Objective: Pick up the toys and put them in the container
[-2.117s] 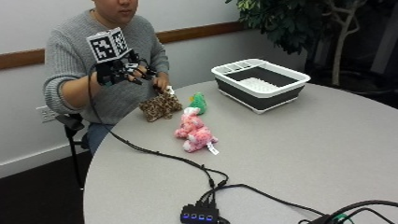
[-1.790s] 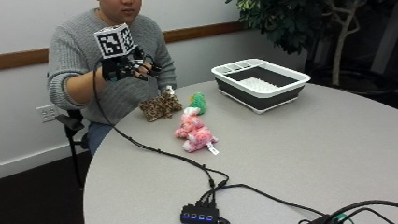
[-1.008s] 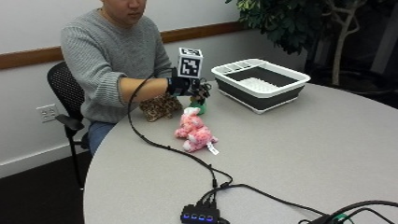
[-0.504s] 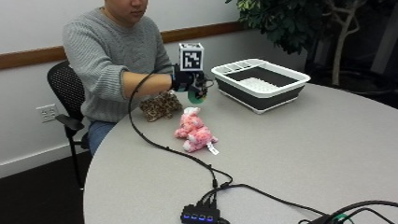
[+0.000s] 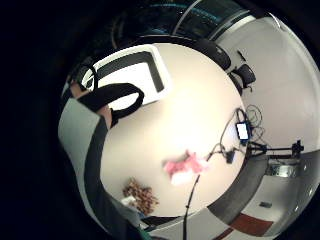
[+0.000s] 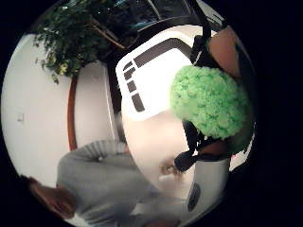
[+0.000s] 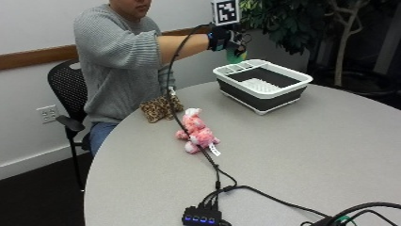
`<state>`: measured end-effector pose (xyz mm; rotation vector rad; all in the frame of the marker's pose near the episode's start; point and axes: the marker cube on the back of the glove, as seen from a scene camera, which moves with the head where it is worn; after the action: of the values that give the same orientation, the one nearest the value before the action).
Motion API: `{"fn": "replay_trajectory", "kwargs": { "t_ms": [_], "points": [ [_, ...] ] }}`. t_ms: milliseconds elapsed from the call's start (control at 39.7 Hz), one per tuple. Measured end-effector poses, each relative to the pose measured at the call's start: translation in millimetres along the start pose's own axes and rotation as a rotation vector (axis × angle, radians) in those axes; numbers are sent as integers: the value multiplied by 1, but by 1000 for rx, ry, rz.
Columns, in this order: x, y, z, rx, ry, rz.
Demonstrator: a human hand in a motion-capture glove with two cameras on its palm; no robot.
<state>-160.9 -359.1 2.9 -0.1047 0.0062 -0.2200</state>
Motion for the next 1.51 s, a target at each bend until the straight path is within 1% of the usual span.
{"fn": "replay_trajectory", "kwargs": {
  "t_ms": [101,252,378,429,529,630,706,857,1109,1336,1437,1512],
  "points": [
    [-13,-40,9,-16,38,113],
    [-20,-60,22,-57,-22,42],
    [-20,-60,41,-192,-52,67],
    [-20,-57,45,-219,-61,75],
    [-11,-46,47,-255,-56,28],
    [-13,-42,50,-303,-124,6],
    [-22,-44,53,-324,-147,12],
    [-27,-44,59,-360,-120,-5],
    [-34,-46,58,-355,-138,-40],
    [-24,-30,52,-342,-115,-38],
    [7,1,35,-304,-101,-13],
    [49,37,18,-258,-107,33]
  ]
}}
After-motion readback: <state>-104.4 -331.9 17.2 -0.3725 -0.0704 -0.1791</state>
